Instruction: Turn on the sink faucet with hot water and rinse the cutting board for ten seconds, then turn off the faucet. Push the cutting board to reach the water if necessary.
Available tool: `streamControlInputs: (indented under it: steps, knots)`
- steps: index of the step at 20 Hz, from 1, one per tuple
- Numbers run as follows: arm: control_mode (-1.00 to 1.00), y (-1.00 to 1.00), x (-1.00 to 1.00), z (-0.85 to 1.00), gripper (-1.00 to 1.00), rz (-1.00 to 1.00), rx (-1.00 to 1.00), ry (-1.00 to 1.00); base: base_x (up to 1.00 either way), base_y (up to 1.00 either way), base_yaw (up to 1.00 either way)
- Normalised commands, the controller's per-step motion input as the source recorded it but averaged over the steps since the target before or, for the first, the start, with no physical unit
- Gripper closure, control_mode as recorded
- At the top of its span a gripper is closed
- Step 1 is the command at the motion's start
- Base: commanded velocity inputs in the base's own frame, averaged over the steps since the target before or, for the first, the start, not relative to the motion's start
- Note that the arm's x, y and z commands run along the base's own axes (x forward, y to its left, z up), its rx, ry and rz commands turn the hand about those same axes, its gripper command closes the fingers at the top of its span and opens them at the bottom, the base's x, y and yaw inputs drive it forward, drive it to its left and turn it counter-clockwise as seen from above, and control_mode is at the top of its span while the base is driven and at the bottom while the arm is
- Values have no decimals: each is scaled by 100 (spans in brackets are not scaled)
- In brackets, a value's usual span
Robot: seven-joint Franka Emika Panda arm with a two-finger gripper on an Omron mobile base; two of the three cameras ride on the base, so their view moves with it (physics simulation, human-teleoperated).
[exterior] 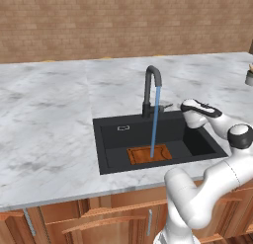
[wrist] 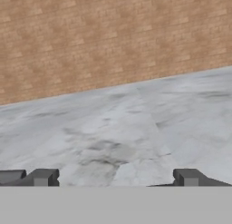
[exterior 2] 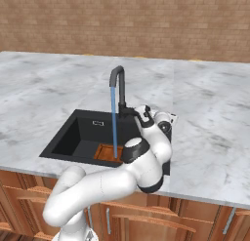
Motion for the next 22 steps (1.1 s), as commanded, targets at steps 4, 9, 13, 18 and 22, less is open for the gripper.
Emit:
streamControlInputs:
  steps: [4,9,13,18,22]
  knots:
    - [-100,20,1,0,-100,0,0,0,0,0,0]
    - [-100,19,0,0,-100,0,0,0,0,0,0]
    - [-100,15,0,0,-100,1,0,0,0,0,0]
    - [-100,7,2,0,-100,2,0,0,0,0,0]
    - [-100,0,4,-4,-100,2,0,0,0,0,0]
